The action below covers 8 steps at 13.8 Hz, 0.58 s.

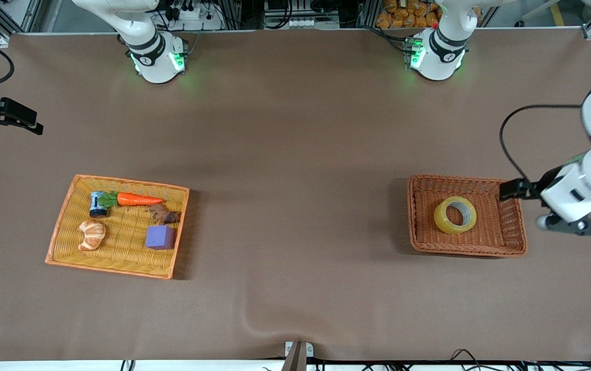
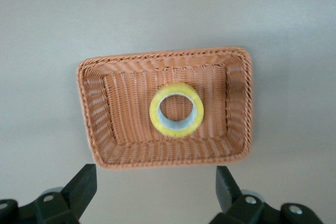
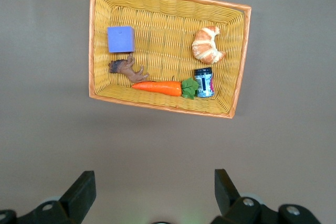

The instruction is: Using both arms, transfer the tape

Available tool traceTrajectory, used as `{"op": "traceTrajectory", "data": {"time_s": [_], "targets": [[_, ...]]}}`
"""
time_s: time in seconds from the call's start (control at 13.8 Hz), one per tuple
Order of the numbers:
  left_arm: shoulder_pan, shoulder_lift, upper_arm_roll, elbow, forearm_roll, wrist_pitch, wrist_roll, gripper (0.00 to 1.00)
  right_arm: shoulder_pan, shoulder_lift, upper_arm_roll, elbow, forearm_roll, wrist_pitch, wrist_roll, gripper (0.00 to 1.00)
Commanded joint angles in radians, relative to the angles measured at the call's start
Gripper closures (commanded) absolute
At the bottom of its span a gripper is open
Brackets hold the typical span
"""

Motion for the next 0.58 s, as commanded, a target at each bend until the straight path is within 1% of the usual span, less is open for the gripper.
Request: {"op": "traceTrajectory", "data": {"time_s": [0.0,0.22,0.44,0.51], "targets": [[-0.001,-0.070,-0.010,0.001,0.011,-0.039,0.014,0.00,-0.007,0.012,0.004,0.022,-0.005,-0.005,-0.011,0.00],[-0.005,-0.142,-0.012,-0.008,0.011,-0.046,0.009,0.00,-0.008,0.016,0.004,0.022,-0.004,-0.005,-0.011,0.00],[-0.004,-0.160,-0.021,-0.019,0.018,-0.118,-0.006,0.00,-0.010,0.018,0.004,0.019,-0.004,-0.006,-0.011,0.00],[-0.002,-0.180,-0.027,-0.036,0.017,-0.120,-0.011,0.00,-0.009,0.018,0.004,0.019,-0.005,-0.006,-0.011,0.00]]}}
